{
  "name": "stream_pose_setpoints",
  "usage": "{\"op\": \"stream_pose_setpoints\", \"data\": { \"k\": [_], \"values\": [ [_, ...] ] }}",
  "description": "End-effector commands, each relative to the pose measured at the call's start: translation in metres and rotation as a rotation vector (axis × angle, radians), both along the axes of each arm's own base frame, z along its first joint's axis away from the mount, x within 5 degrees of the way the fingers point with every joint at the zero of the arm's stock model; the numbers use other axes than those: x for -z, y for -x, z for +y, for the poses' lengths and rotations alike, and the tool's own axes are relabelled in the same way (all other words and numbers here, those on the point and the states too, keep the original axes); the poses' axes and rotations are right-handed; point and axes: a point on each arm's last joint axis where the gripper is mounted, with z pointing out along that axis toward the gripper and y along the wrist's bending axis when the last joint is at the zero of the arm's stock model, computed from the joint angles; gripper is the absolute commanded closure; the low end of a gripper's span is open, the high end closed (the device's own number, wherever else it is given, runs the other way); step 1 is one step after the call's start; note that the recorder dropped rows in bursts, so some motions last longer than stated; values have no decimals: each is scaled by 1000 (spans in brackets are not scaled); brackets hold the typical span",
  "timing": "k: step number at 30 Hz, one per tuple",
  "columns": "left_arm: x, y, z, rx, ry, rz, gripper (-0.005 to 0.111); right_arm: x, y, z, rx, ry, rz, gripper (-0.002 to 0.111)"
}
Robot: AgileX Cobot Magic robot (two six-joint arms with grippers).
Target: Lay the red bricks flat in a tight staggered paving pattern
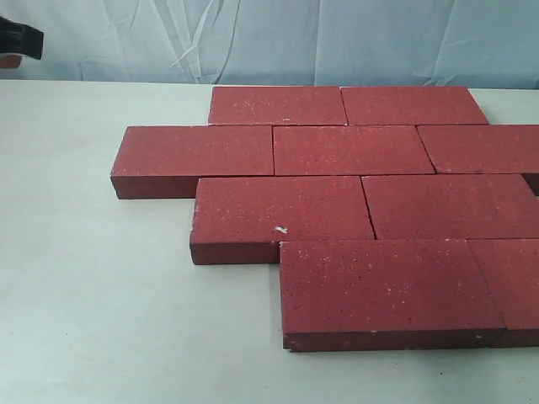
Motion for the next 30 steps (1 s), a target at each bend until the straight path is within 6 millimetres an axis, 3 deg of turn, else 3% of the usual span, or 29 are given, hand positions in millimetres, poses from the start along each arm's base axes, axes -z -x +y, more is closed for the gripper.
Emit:
{"op": "stream_pose_setpoints", "data": {
  "k": [1, 8, 30],
  "values": [
    [-2, 1, 0, -7, 17, -15, 107, 22, -6, -1, 9, 11, 10, 109],
    [-2, 1, 0, -7, 14, -16, 107, 47, -11, -1, 13, 15, 5, 109],
    [-2, 1, 0, -7, 16, -13, 107, 46, -13, -1, 14, 6, -39, 109]
  ]
}}
